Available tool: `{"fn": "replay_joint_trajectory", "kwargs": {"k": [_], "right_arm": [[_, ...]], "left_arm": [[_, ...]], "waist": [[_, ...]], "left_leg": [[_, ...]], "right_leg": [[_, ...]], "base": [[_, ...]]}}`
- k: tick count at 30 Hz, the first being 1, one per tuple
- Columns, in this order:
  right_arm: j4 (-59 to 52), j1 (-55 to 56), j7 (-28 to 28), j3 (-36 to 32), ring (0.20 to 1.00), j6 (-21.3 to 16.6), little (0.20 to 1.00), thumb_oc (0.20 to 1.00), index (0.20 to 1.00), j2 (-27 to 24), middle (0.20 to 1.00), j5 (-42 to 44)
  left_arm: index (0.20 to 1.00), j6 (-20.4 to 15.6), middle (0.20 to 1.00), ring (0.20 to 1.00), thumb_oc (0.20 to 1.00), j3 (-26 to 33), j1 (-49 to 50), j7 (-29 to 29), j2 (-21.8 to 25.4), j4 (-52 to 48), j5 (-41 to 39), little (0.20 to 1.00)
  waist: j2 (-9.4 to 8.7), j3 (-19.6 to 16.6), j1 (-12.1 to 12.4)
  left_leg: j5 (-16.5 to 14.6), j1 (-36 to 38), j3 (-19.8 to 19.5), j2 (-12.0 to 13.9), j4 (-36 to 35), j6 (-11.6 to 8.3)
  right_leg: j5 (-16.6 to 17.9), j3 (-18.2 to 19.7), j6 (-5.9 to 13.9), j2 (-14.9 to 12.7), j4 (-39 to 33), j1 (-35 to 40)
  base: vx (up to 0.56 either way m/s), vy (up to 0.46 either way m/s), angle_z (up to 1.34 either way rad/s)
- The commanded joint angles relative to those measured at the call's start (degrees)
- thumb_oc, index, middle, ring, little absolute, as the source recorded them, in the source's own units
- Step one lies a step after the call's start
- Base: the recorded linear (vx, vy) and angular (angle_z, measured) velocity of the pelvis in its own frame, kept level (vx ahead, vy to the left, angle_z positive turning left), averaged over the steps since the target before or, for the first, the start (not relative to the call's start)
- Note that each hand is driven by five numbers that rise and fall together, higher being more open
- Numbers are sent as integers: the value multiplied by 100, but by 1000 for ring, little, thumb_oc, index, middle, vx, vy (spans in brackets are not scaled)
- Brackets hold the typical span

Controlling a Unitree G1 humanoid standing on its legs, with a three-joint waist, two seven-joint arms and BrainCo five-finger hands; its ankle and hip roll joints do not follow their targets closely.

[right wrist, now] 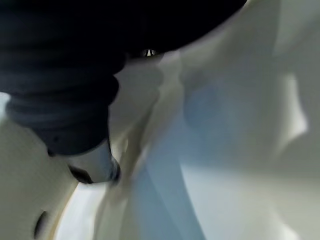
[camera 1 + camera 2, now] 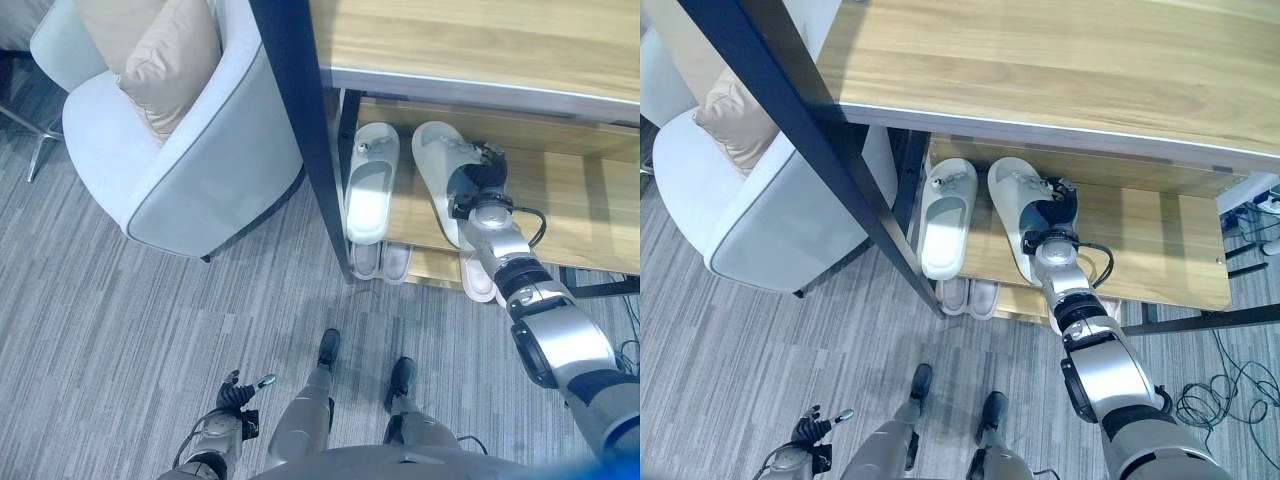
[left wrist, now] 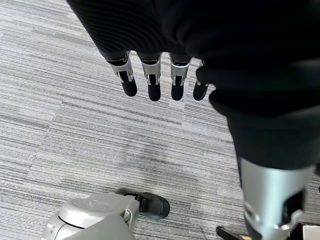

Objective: Arrange the slippers neatly on the shoe rack.

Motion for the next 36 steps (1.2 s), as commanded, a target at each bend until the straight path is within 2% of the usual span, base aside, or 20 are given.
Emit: {"fn": "replay_joint_trajectory", "kwargs": {"k": [1,13,14,19,24,25,27,30,32,33,34,36], "right_arm": [[-76,-244,-29,-51,1000,-408,1000,1000,1000,19,1000,253],[-901,555,-87,-231,1000,-531,1000,1000,1000,399,1000,370],[-1189,767,-65,-218,1000,-539,1000,1000,1000,469,1000,390],[-1422,1045,-65,-265,1000,-473,1000,1000,1000,521,1000,221],[-907,1004,-337,-247,1000,-91,1000,1000,1000,415,1000,-560],[-755,875,-336,-99,1000,176,1000,1000,1000,276,1000,-992],[-580,637,-392,116,1000,459,1000,1000,1000,74,1000,-1657],[-153,254,-351,355,1000,670,1000,1000,1000,40,1000,-2050],[-37,159,-310,424,1000,690,1000,1000,1000,26,1000,-2081],[-45,140,-259,388,1000,630,1000,1000,1000,77,1000,-1883],[-159,148,-111,240,1000,433,1000,1000,1000,168,1000,-1100],[-247,188,-70,200,1000,371,1000,1000,1000,191,1000,-882]], "left_arm": [[1000,-59,1000,1000,1000,-188,-198,71,149,342,-97,1000],[1000,53,1000,1000,1000,-147,-239,68,-81,337,-91,1000],[1000,48,1000,1000,1000,-198,-277,-109,-170,179,-369,1000],[1000,131,1000,1000,1000,-340,-231,-309,-360,202,-284,1000],[1000,192,1000,1000,1000,-294,-78,-340,-340,302,-196,1000],[1000,197,1000,1000,1000,-268,-71,-326,-315,300,-189,1000],[1000,198,1000,1000,1000,-216,-45,-344,-311,293,-267,1000],[1000,186,1000,1000,1000,-227,-159,-353,-285,267,-339,1000],[1000,181,1000,1000,1000,-235,-179,-375,-271,271,-346,1000],[1000,176,1000,1000,1000,-261,-179,-379,-271,263,-348,1000],[1000,195,1000,1000,1000,-294,-228,-427,-277,285,-386,1000],[1000,217,1000,1000,1000,-297,-232,-453,-285,286,-413,1000]], "waist": [[-180,-133,36],[-101,-211,-114],[-88,-218,-167],[-80,-233,-249],[-96,-276,-265],[-113,-268,-252],[-133,-270,-252],[-152,-199,-273],[-164,-173,-279],[-171,-165,-289],[-198,-157,-334],[-210,-154,-359]], "left_leg": [[-442,165,-52,-155,27,-227],[-514,256,-40,-201,27,-190],[-527,280,-21,-193,27,-183],[-551,309,18,-193,27,-167],[-549,257,28,-187,27,-147],[-570,272,40,-182,27,-153],[-549,243,40,-191,27,-144],[-520,228,58,-190,27,-140],[-518,236,67,-189,27,-139],[-518,240,71,-187,27,-139],[-525,247,103,-184,27,-142],[-530,245,115,-180,27,-141]], "right_leg": [[55,54,589,-615,33,64],[53,58,589,-667,33,137],[54,64,585,-665,33,145],[65,102,586,-667,33,152],[78,127,583,-649,33,89],[77,140,580,-642,33,99],[94,144,582,-644,33,72],[122,186,576,-640,33,38],[130,201,571,-642,33,38],[134,206,568,-643,33,42],[140,218,568,-645,33,43],[140,220,570,-643,33,39]], "base": [[0,0,0],[-2,10,2],[0,0,0],[-1,1,-1],[0,0,0],[0,0,0],[-1,-4,-2],[-5,4,-1],[-9,12,-11],[-4,6,-9],[-1,-2,-6],[1,-7,-3]]}}
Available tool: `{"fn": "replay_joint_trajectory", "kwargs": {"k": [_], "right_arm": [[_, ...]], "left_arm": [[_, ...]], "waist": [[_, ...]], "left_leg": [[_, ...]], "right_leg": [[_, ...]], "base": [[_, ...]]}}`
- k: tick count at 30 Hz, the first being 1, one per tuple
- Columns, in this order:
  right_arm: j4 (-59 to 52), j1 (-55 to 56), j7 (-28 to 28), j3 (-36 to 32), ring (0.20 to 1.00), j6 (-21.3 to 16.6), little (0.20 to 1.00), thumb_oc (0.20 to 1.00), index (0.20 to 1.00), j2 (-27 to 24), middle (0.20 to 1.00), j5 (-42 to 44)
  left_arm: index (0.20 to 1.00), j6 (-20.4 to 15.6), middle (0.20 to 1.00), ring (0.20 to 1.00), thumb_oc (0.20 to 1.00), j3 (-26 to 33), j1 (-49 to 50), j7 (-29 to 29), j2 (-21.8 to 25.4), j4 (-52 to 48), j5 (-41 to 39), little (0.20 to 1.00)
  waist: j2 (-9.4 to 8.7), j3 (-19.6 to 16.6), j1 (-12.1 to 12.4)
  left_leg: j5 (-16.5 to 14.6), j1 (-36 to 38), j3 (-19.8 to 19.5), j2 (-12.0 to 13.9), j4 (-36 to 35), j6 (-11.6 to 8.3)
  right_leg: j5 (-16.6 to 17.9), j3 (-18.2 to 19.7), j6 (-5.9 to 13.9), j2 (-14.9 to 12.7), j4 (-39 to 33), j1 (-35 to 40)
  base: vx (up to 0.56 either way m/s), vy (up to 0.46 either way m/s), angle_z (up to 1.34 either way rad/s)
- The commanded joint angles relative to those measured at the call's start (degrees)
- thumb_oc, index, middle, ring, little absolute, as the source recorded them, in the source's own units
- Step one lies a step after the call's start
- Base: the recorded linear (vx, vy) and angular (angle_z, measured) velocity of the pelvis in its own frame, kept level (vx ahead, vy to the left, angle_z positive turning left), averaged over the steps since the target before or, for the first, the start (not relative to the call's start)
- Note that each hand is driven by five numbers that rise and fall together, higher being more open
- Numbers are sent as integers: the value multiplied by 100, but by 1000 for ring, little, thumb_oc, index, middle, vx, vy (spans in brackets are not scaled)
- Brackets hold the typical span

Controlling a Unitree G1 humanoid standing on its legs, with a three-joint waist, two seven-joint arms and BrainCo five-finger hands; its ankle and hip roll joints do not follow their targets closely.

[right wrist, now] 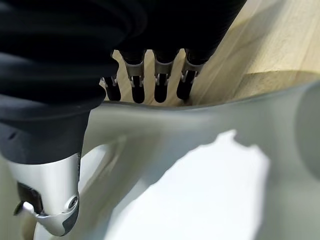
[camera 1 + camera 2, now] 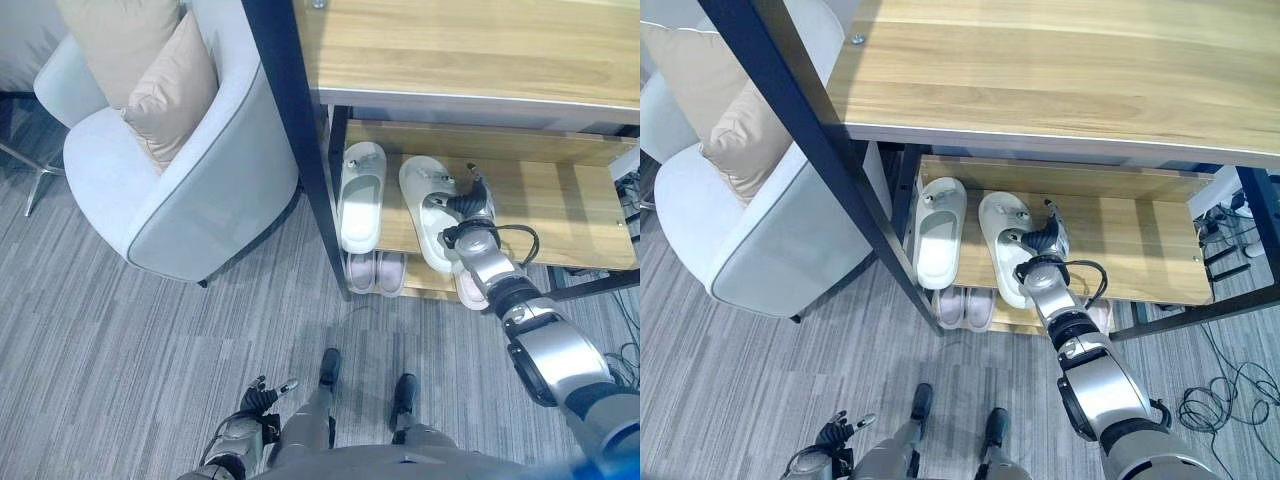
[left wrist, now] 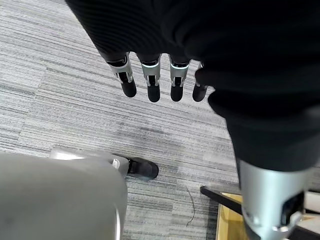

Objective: Arrange the slippers neatly on the shoe rack.

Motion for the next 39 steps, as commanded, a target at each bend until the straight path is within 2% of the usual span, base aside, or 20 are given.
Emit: {"fn": "replay_joint_trajectory", "kwargs": {"k": [1,3,4,10,17,22,30,39], "right_arm": [[-239,-178,151,-86,1000,-399,1000,1000,1000,5,1000,740],[-573,108,155,-154,1000,-513,1000,1000,1000,115,1000,900],[-1151,568,99,-297,1000,-685,1000,1000,1000,267,1000,1005],[-2316,1526,189,-617,1000,-1082,1000,1000,1000,441,1000,1314],[-3022,2059,180,-692,1000,-942,1000,1000,1000,305,1000,915],[-3494,2556,436,-648,1000,-940,1000,1000,1000,306,1000,900],[-3745,3360,950,-392,1000,-861,1000,1000,1000,375,1000,883],[-3606,3304,1183,-87,1000,-839,1000,1000,1000,397,1000,764]], "left_arm": [[1000,1,1000,1000,1000,-68,-246,-185,136,399,-190,1000],[1000,61,1000,1000,1000,-20,-251,-230,105,412,-270,1000],[1000,97,1000,1000,1000,38,-243,-206,73,419,-271,1000],[1000,96,1000,1000,1000,189,-251,-140,23,441,-100,1000],[1000,170,1000,1000,1000,268,-121,-142,-1,489,179,1000],[1000,176,1000,1000,1000,332,-86,-145,4,470,258,1000],[1000,180,1000,1000,1000,373,-15,-136,25,371,355,1000],[1000,186,1000,1000,1000,380,25,-180,19,391,375,1000]], "waist": [[-239,270,-24],[-258,260,-81],[-254,265,-138],[-216,183,-196],[-164,102,-217],[-157,88,-280],[-131,76,-342],[-108,39,-324]], "left_leg": [[-559,211,47,-90,27,-153],[-574,225,66,-79,27,-145],[-595,255,104,-72,27,-136],[-657,317,156,-56,27,-133],[-711,408,196,-30,27,-114],[-759,525,240,-22,27,-95],[-834,839,298,37,27,-85],[-835,880,305,46,27,-79]], "right_leg": [[110,158,535,-541,32,28],[112,201,532,-535,32,17],[107,213,532,-536,32,24],[78,217,536,-545,32,56],[48,212,543,-532,32,114],[18,240,540,-517,32,197],[-73,241,522,-483,32,474],[-93,243,513,-456,32,506]], "base": [[15,-20,-4],[22,-17,-7],[15,-5,-9],[30,-9,-6],[16,-9,-2],[0,0,0],[21,-28,-2],[0,0,0]]}}
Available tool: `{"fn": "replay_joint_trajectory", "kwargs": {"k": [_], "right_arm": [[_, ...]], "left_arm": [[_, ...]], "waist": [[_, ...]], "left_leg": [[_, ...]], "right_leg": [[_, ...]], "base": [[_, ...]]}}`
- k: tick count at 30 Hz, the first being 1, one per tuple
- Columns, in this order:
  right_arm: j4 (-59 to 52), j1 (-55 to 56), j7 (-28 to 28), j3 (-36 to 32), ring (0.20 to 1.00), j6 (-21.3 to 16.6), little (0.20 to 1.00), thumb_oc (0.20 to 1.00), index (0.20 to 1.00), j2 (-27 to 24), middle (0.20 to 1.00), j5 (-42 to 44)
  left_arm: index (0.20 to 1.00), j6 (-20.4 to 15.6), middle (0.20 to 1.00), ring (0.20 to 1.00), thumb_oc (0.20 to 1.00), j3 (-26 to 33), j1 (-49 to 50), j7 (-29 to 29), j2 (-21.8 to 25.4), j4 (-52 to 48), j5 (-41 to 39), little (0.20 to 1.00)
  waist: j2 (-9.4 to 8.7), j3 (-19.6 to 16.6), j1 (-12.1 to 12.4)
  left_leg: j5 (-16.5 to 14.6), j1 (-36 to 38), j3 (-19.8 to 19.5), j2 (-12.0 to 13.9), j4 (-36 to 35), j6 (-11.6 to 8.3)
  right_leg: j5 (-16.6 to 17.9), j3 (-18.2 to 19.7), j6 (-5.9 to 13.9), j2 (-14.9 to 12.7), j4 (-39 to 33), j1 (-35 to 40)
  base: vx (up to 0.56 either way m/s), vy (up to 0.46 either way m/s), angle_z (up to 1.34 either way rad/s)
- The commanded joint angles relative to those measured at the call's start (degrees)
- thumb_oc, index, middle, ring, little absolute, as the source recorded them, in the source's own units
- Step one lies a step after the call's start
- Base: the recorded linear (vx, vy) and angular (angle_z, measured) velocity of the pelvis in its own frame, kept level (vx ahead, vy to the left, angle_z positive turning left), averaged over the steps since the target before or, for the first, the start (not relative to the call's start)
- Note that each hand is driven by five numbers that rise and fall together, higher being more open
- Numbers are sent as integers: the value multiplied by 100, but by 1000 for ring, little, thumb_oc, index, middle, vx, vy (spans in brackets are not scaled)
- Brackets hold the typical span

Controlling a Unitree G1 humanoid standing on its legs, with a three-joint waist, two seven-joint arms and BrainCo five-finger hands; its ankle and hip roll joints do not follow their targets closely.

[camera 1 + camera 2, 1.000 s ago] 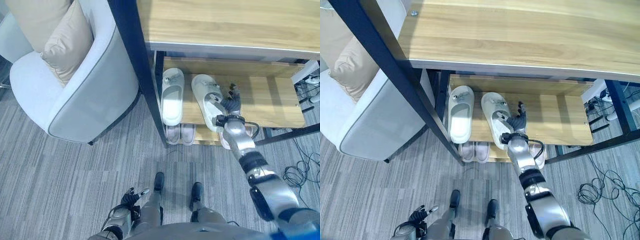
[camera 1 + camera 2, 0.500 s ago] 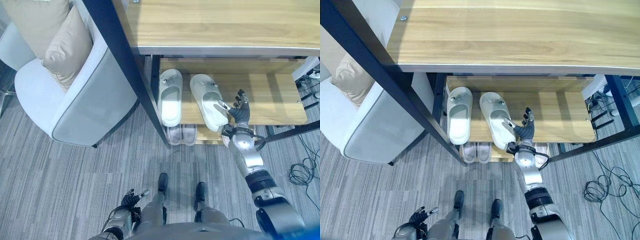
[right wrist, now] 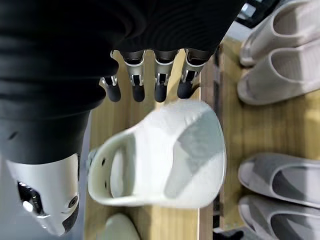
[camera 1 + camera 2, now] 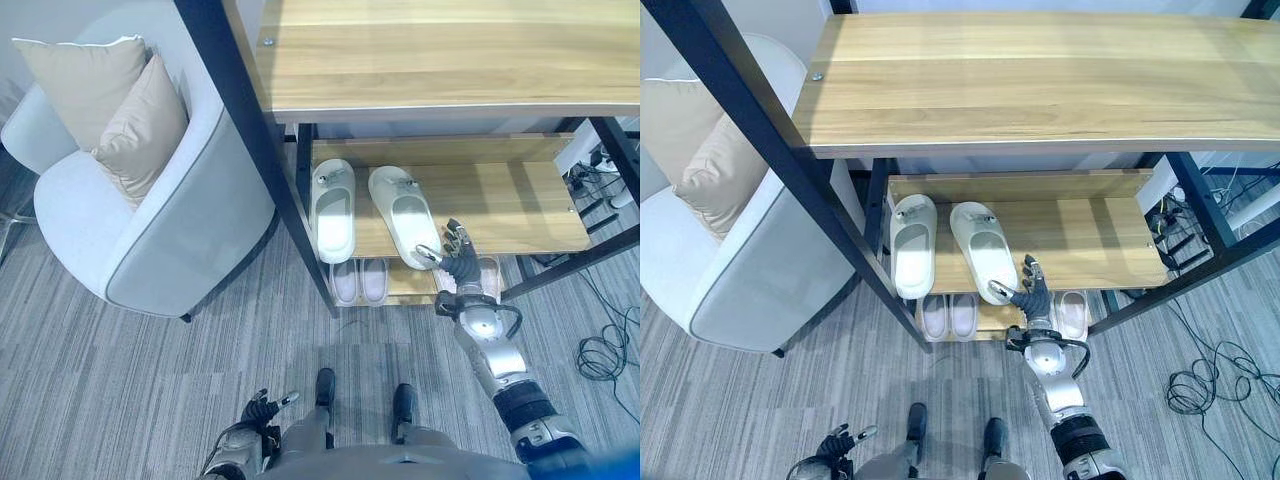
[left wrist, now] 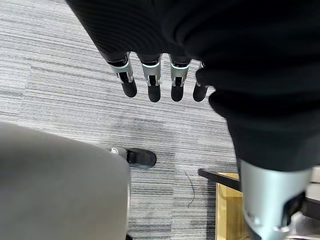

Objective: Arrange the slippers neatly on the shoe rack.

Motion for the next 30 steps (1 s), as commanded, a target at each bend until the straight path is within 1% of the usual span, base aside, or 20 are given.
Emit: {"fn": "replay_joint_trajectory", "kwargs": {"k": [1,9,14,17,30], "right_arm": [[-116,-256,125,159,1000,-166,1000,1000,1000,23,1000,-260],[1,-544,294,556,1000,-133,1000,1000,1000,77,1000,-401],[-149,-631,403,739,1000,-88,1000,1000,1000,91,1000,-394],[-199,-686,557,876,1000,-30,1000,1000,1000,-5,1000,-499],[-86,-658,715,998,1000,4,1000,1000,1000,57,1000,-351]], "left_arm": [[1000,-40,1000,1000,1000,97,-217,10,108,427,91,1000],[1000,-49,1000,1000,1000,83,-193,24,114,447,134,1000],[1000,-42,1000,1000,1000,74,-197,35,121,453,132,1000],[1000,-19,1000,1000,1000,66,-201,27,129,469,252,1000],[1000,-17,1000,1000,1000,48,-181,17,115,447,208,1000]], "waist": [[-215,0,49],[-235,-3,113],[-247,-8,138],[-265,-27,139],[-269,-66,155]], "left_leg": [[-676,246,60,37,36,-88],[-668,219,34,36,36,-95],[-681,266,32,24,36,-88],[-701,326,46,30,36,-83],[-718,366,53,47,36,-87]], "right_leg": [[-49,45,490,-425,35,-28],[-31,18,489,-425,35,-50],[-39,11,486,-427,35,10],[-54,18,481,-437,35,61],[-74,3,474,-412,35,92]], "base": [[0,0,0],[0,1,1],[7,3,0],[36,6,1],[0,0,0]]}}
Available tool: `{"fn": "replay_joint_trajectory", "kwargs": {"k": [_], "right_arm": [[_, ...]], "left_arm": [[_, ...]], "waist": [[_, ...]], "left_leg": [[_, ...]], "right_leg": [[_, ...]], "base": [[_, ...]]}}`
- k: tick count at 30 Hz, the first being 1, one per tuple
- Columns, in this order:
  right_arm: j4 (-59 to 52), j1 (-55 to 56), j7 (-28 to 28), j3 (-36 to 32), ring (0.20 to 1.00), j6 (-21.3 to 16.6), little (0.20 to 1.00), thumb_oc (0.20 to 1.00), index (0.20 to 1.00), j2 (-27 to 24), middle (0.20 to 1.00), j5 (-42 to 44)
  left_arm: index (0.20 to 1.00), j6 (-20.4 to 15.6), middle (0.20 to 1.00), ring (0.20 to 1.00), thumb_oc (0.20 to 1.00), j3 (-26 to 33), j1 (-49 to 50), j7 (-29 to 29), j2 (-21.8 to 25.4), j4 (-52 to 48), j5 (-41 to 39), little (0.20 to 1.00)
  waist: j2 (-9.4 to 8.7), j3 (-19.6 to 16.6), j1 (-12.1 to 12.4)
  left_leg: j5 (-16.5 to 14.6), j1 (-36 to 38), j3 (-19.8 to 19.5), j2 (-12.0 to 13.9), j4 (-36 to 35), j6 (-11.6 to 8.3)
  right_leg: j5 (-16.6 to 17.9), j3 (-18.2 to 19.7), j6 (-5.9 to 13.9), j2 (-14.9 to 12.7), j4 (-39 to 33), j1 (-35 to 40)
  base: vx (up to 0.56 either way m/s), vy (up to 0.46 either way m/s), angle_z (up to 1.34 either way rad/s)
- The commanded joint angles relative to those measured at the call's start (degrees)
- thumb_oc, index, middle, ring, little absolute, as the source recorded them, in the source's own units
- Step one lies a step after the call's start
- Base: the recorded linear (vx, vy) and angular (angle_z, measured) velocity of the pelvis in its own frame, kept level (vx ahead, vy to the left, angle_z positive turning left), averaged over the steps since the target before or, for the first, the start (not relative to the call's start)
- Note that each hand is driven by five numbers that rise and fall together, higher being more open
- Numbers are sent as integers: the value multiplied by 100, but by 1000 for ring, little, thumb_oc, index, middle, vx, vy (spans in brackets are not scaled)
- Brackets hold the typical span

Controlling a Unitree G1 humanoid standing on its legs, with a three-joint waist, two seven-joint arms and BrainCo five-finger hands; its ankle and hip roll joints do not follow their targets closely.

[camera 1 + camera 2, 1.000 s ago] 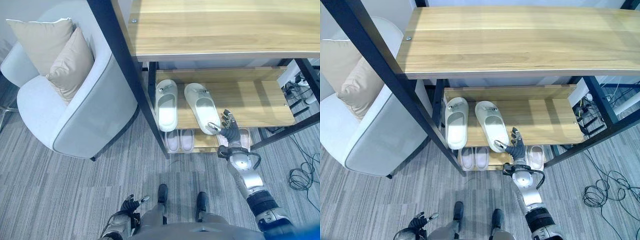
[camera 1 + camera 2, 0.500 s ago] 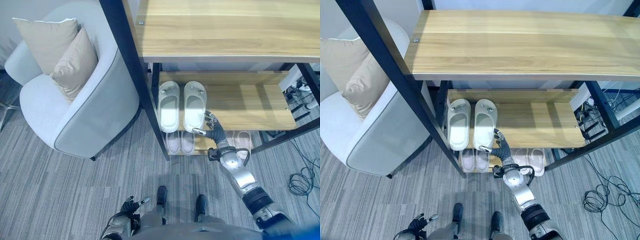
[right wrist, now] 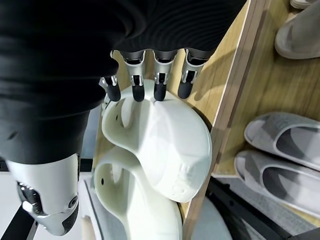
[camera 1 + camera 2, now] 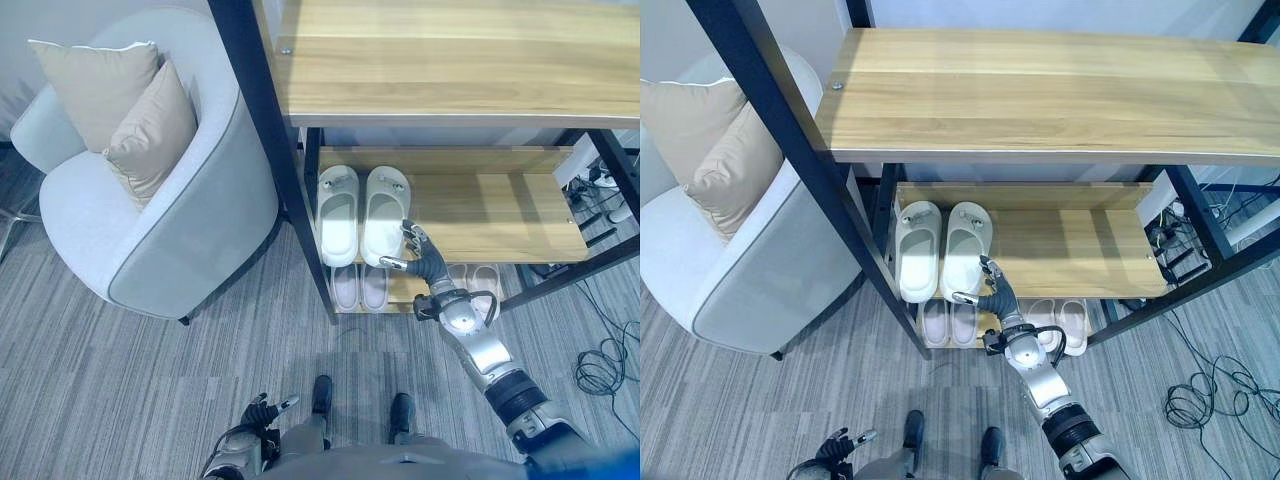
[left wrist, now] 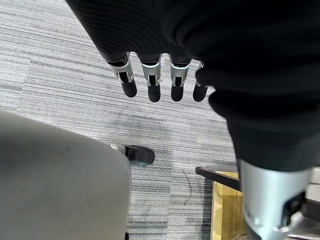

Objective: Arrange the slippers neatly on the shoe rack.

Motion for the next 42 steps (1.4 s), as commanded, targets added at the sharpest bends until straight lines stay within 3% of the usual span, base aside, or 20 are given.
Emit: {"fn": "replay_joint_trajectory", "kwargs": {"k": [1,7,16,25,27,31,34,35,42], "right_arm": [[-125,-278,53,69,1000,-197,1000,1000,1000,216,1000,-123],[-663,126,-309,-387,1000,-449,1000,1000,1000,146,1000,-201],[-1908,1093,-264,-996,1000,-593,1000,1000,1000,-469,1000,-657],[-1097,2149,-439,-1935,1000,-532,1000,1000,1000,-654,1000,-791],[-474,2322,-407,-2022,1000,-492,1000,1000,1000,-677,1000,-814],[2383,1996,-581,-2047,1000,-318,1000,1000,1000,-472,1000,-457],[3780,1712,-442,-2040,1000,-204,1000,1000,1000,-379,1000,-49],[5117,1526,-337,-1973,1000,-4,1000,1000,1000,-344,1000,-168],[6210,1546,-26,-2250,1000,337,1000,1000,1000,-346,1000,112]], "left_arm": [[1000,-24,1000,1000,1000,53,-199,17,106,442,154,1000],[1000,-54,1000,1000,1000,188,-184,182,115,459,151,1000],[1000,-123,1000,1000,1000,381,-125,292,139,370,263,1000],[1000,-205,1000,1000,1000,391,-31,384,142,136,320,1000],[1000,-212,1000,1000,1000,382,-29,350,141,138,317,1000],[1000,-153,1000,1000,1000,159,-22,183,101,282,405,1000],[1000,-128,1000,1000,1000,-16,57,99,53,429,549,1000],[1000,-89,1000,1000,1000,-125,100,-6,53,557,755,1000],[1000,-102,1000,1000,1000,-166,-4,-87,192,519,781,1000]], "waist": [[-177,70,70],[-131,53,11],[-122,-9,-125],[-22,-174,-319],[24,-217,-374],[113,-228,-408],[158,-218,-376],[190,-215,-316],[267,-196,-388]], "left_leg": [[-729,327,66,48,36,-95],[-775,424,82,46,36,-87],[-848,685,160,77,36,-94],[-910,1041,276,86,36,-100],[-918,1096,344,85,36,-93],[-914,1171,445,117,36,-69],[-921,1232,494,122,36,-58],[-935,1281,511,112,36,-54],[-917,1342,452,128,36,-80]], "right_leg": [[-73,11,476,-412,35,43],[-106,23,477,-404,35,120],[-169,54,488,-375,35,363],[-217,106,479,-330,35,675],[-214,159,475,-314,35,682],[-217,341,444,-247,35,679],[-193,421,443,-226,35,688],[-198,427,440,-221,35,717],[-224,432,418,-202,35,803]], "base": [[0,0,0],[2,-1,1],[3,-22,-2],[-29,-47,-9],[-85,-35,-13],[-74,-40,-15],[-38,-26,-19],[-38,-37,-25],[-11,-49,-7]]}}
